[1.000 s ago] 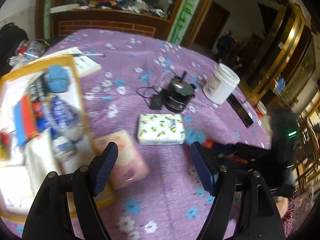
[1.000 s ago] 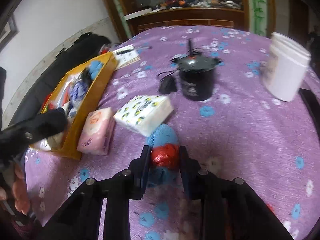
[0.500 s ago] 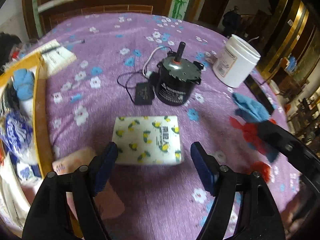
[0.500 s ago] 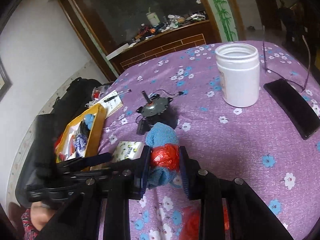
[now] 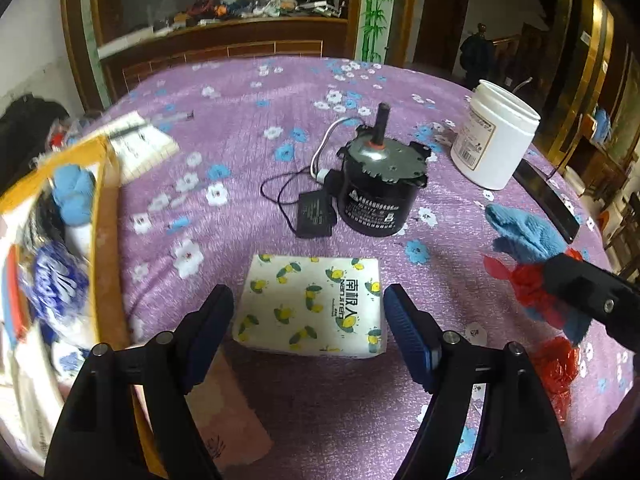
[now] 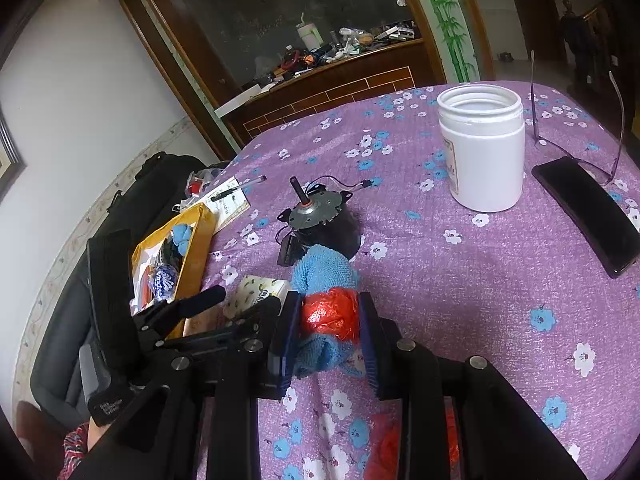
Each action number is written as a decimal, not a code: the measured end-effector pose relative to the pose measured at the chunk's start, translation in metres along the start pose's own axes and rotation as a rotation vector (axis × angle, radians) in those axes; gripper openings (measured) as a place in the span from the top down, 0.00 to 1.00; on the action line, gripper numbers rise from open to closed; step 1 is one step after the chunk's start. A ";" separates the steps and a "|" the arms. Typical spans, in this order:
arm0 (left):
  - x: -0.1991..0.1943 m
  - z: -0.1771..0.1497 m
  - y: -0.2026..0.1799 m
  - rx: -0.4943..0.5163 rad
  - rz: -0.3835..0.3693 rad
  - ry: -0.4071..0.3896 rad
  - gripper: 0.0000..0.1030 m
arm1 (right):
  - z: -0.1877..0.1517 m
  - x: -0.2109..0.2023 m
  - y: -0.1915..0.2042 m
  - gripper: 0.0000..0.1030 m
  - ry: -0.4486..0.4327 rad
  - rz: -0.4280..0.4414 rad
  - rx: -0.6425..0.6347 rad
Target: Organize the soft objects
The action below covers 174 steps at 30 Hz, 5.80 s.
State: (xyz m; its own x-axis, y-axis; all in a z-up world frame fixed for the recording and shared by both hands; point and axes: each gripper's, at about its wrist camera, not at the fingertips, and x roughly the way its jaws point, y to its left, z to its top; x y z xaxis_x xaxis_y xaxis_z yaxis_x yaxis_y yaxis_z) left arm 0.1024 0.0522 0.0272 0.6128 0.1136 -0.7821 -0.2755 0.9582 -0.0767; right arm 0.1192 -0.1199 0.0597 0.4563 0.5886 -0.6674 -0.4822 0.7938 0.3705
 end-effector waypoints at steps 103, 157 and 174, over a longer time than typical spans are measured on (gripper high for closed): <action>-0.106 -0.022 0.004 0.126 0.170 -0.466 0.28 | -0.006 0.001 0.024 0.72 -0.064 -0.073 -0.069; -0.057 -0.012 0.278 -0.381 0.166 -0.121 0.28 | -0.032 0.145 0.274 0.70 0.186 0.094 -0.426; -0.065 -0.019 0.283 -0.417 0.127 -0.122 0.20 | -0.044 0.146 0.280 0.50 0.203 0.109 -0.451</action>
State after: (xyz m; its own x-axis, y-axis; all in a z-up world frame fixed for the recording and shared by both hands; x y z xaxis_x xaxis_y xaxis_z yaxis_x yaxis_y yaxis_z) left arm -0.0294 0.3112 0.0441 0.6307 0.2776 -0.7247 -0.6137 0.7500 -0.2469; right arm 0.0180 0.1820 0.0376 0.2521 0.5875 -0.7689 -0.8143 0.5581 0.1595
